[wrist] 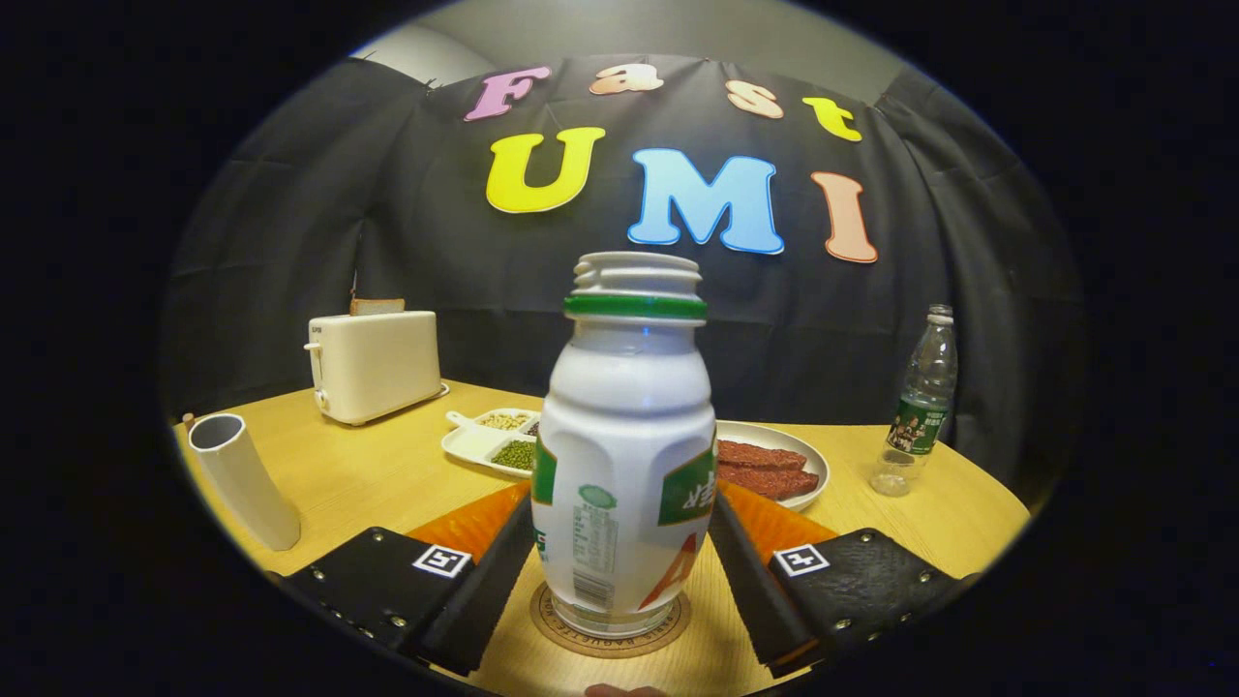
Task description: Take the bottle from table, then pour the juice into the cup, finally place the bottle on the coaster
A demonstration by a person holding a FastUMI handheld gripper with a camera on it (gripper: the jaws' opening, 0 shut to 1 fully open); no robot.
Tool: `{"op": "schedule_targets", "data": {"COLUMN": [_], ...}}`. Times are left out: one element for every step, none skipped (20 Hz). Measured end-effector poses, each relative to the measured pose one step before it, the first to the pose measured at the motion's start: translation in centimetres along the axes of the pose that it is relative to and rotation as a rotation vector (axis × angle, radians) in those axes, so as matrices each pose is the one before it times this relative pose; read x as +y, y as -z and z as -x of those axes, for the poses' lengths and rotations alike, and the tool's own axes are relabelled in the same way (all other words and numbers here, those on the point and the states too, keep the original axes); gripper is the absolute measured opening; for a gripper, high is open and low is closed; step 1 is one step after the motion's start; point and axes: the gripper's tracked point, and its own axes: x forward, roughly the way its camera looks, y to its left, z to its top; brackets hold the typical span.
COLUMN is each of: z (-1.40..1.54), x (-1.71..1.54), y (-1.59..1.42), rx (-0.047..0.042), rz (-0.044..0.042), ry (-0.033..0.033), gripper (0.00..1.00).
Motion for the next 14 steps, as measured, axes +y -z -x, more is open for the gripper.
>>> {"op": "schedule_targets", "data": {"z": [0.147,0.182,0.289,0.322,0.333,0.345,0.437,0.439,0.434,0.488,0.532,0.580,0.764,0.838], "x": [0.121,0.012,-0.145,-0.140,-0.205,-0.437,-0.144,0.091,0.152,0.057,0.124,0.086,-0.088,0.169], "y": [-0.237,-0.366,-0.323,-0.707,-0.844,-0.940,-1.024,-0.973,-0.909,-0.971,-1.084,-1.048,-0.988,-1.234], "rx": [-0.00487,-0.00417,-0.00882,-0.01490,-0.02110,-0.02160,-0.02919,-0.02318,-0.02212,-0.01931,-0.01930,-0.00965,-0.00701,-0.01004], "rz": [-0.00768,-0.00426,-0.00215,0.00335,0.00264,0.00837,0.00477,-0.00262,-0.00515,-0.00628,-0.00384,0.00404,0.00287,-0.00162], "ry": [0.00233,0.00504,0.00882,0.01237,0.01876,0.02488,0.00788,-0.00124,-0.00192,0.00088,-0.00092,0.00267,0.00517,-0.00207], "gripper": [0.98,0.98,0.98,0.98,0.98,0.98,0.98,0.98,0.98,0.98,0.98,0.98,0.98,0.98]}}
